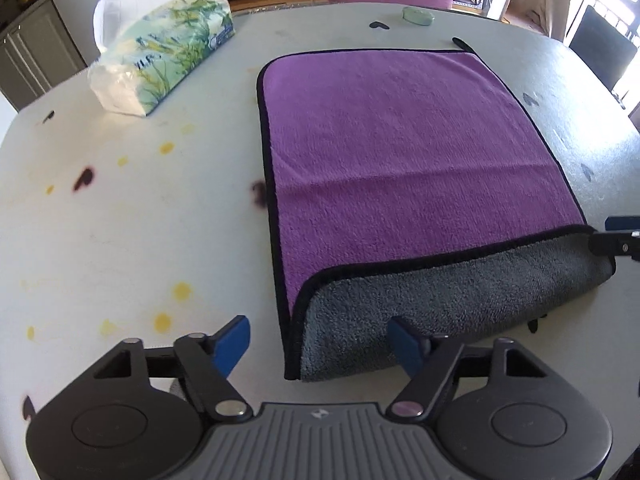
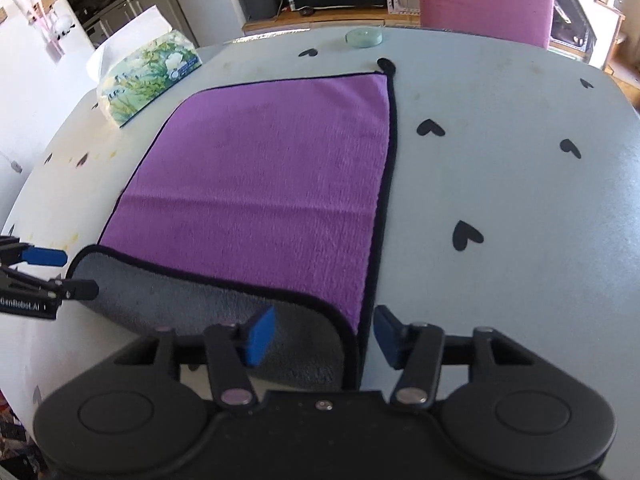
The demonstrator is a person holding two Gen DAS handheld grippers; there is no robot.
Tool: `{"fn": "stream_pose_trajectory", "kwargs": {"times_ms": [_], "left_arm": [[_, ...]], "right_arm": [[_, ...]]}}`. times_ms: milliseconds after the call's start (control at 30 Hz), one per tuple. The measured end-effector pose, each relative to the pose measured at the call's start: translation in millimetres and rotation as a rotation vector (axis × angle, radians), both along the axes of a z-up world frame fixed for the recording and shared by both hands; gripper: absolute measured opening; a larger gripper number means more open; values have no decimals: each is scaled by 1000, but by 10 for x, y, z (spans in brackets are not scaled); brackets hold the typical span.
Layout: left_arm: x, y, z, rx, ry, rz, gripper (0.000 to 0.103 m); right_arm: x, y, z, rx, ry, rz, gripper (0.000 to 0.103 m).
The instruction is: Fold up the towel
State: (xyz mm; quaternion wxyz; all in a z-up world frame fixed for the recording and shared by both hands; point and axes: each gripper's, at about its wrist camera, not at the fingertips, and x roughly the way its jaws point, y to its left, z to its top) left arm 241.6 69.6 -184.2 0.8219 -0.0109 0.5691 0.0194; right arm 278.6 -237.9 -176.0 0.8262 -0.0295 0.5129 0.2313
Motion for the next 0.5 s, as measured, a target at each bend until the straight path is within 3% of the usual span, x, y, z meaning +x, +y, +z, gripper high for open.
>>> {"fn": "stream_pose_trajectory", "kwargs": {"times_ms": [100,367,500], "left_arm": [[23,33,-12,-28,12,13,62],[34,55,-33,-61,24,15,49],[37,61,-50,-71,39,19,34]], "right_arm": [[-2,-15,-13,-7,8,21,47],[-44,15,-13,-37,8,81,23],[-32,7,-3,-48,1,87,12]]}}
